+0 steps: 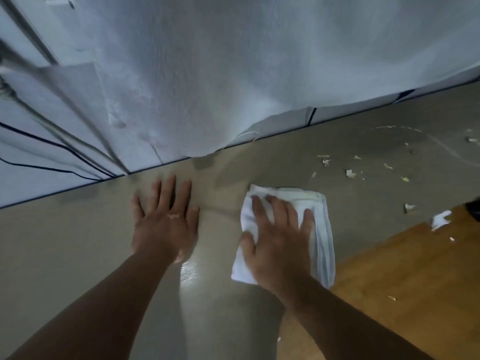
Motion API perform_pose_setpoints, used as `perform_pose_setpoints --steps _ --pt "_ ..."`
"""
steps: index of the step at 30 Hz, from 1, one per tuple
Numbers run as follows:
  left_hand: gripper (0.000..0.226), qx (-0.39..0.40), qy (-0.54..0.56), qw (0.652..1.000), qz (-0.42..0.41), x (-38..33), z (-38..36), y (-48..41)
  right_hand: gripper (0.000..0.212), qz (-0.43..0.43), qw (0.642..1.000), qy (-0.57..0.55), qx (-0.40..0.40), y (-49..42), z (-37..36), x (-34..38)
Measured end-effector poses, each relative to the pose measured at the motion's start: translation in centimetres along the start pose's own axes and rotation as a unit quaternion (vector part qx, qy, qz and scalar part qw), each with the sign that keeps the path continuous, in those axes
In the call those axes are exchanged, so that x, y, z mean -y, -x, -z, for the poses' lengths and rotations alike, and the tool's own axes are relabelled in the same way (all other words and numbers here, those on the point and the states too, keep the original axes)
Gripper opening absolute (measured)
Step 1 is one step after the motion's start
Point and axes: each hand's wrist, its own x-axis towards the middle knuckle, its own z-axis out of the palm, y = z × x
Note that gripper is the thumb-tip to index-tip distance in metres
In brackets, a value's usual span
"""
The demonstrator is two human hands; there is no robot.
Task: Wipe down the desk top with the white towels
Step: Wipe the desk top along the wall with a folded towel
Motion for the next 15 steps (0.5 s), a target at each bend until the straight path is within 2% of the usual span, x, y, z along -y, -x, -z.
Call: perform_pose_setpoints --steps 4,7,13,15 --pt "0.069 -0.004 0.002 1.0 0.019 -0.9 -0.1 0.4 0.071 0.102 0.994 -0.018 0.043 2.9 0.0 2.0" --pt "0.069 -0.015 -0.001 1.0 0.015 -0.7 -0.2 0.5 0.069 0.132 0.989 -0.028 0.059 0.4 -0.3 1.6" --pt "0.075 -0.04 0.0 0.999 0.01 -0.7 -0.6 0.4 0.066 0.097 0.993 -0.032 0.054 -7.6 -1.0 0.0" --pt "0.073 -0.053 0.009 0.998 0.016 -1.2 -0.6 0.4 0.066 0.071 0.994 -0.024 0.074 -10.1 -0.9 -1.3"
